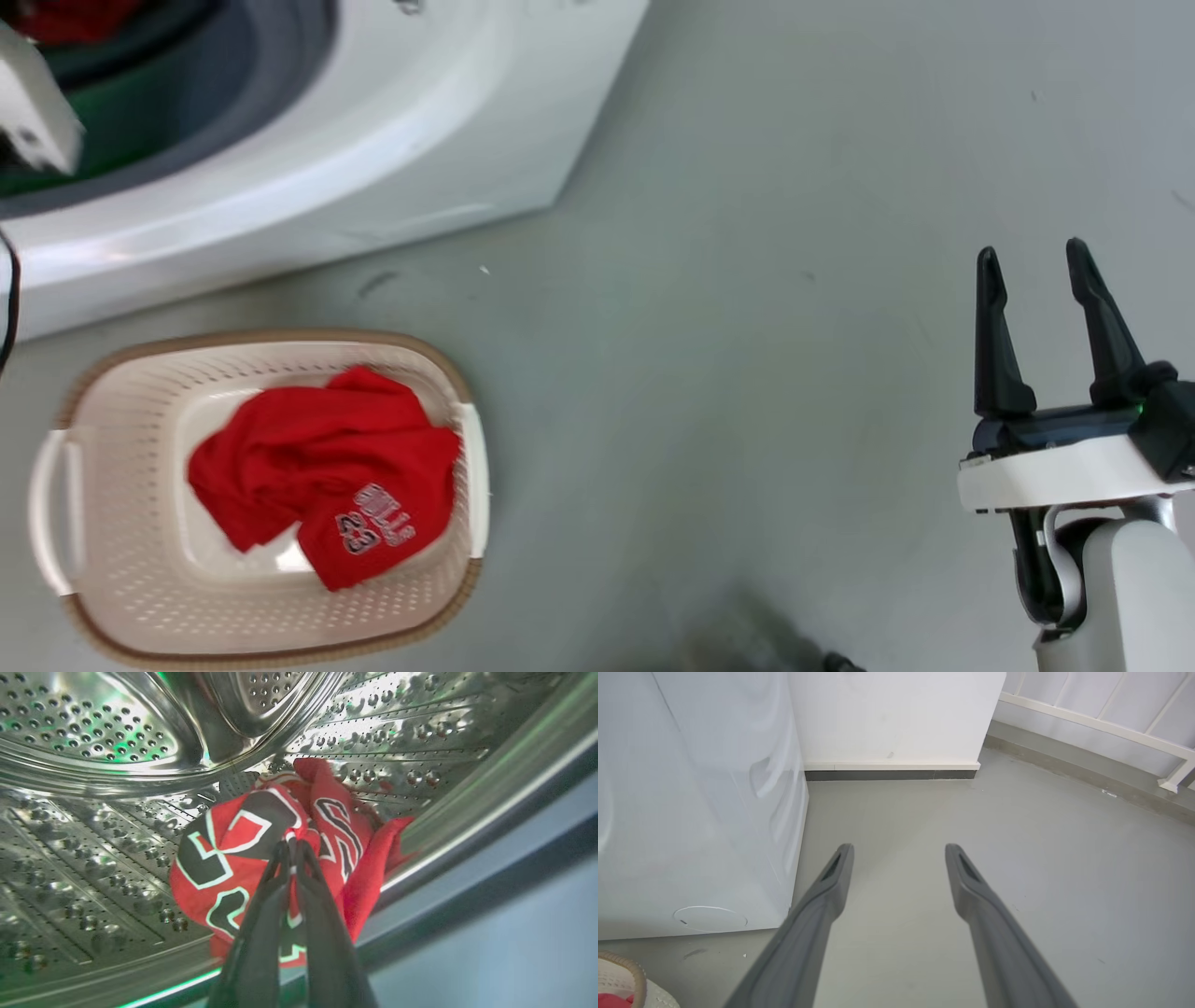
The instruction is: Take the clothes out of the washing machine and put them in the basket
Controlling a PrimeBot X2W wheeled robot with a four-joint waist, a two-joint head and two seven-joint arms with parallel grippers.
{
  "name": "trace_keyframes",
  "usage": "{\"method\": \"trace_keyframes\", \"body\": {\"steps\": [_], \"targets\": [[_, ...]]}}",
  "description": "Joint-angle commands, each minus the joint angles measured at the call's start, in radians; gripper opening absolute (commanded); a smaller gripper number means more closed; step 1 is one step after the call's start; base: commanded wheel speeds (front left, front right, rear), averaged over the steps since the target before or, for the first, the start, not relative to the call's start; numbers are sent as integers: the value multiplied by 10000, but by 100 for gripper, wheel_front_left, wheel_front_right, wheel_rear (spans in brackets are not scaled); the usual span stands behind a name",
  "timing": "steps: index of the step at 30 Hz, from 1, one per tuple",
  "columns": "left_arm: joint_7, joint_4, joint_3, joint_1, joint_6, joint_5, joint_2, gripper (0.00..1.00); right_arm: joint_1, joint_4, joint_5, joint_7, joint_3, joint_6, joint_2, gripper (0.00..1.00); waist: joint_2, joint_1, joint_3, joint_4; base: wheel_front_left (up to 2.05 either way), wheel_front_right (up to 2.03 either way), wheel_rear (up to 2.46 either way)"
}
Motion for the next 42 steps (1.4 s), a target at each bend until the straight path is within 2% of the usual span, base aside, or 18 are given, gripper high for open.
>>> {"method": "trace_keyframes", "body": {"steps": [1, 6, 12, 18, 20, 22, 26, 35, 42], "targets": [[-424, -103, -139, 472, 15, -86, -92, 0, 220, 73, -123, -20, -81, -12, 2, 100, 0, 0, -842, 622, 0, 0, 0], [-1599, -232, -378, 1739, 18, -204, -461, 0, 553, 261, -485, -20, -170, -10, 3, 100, 0, 0, -1889, 1061, 0, 0, 0], [-2216, -1191, -296, 3047, 527, 111, -668, 0, 974, 412, -813, -20, -305, -11, 3, 100, 0, 0, -2957, 1497, 0, 0, 0], [-2271, -3565, 724, 4478, 1352, 707, -617, 0, 1335, 522, -1009, -20, -425, -11, 6, 100, 0, 0, -3748, 1904, 0, 0, 0], [-2269, -3987, 938, 4759, 1462, 849, -607, 0, 1376, 531, -1030, -20, -411, -11, 6, 100, 0, 0, -3862, 1960, 0, 0, 0], [-2266, -5249, 1520, 5506, 1752, 1220, -608, 0, 1473, 594, -1094, -20, -406, -11, 3, 100, 0, 0, -4172, 2103, 0, 0, 0], [-2263, -6715, 2198, 6396, 2093, 1678, -623, 0, 1623, 634, -1116, -20, -457, -11, 5, 100, 0, 0, -4459, 2278, 0, 0, 0], [-2256, -9131, 2879, 8141, 2440, 1941, -690, 0, 1791, 701, -1112, -20, -557, -11, 5, 100, 0, 0, -4736, 2606, 0, 0, 0], [-2236, -9355, 2696, 9155, 2449, 1765, -602, 0, 1662, 694, -1101, -20, -565, -11, 6, 100, 0, 0, -4537, 2726, 0, 0, 0]]}}
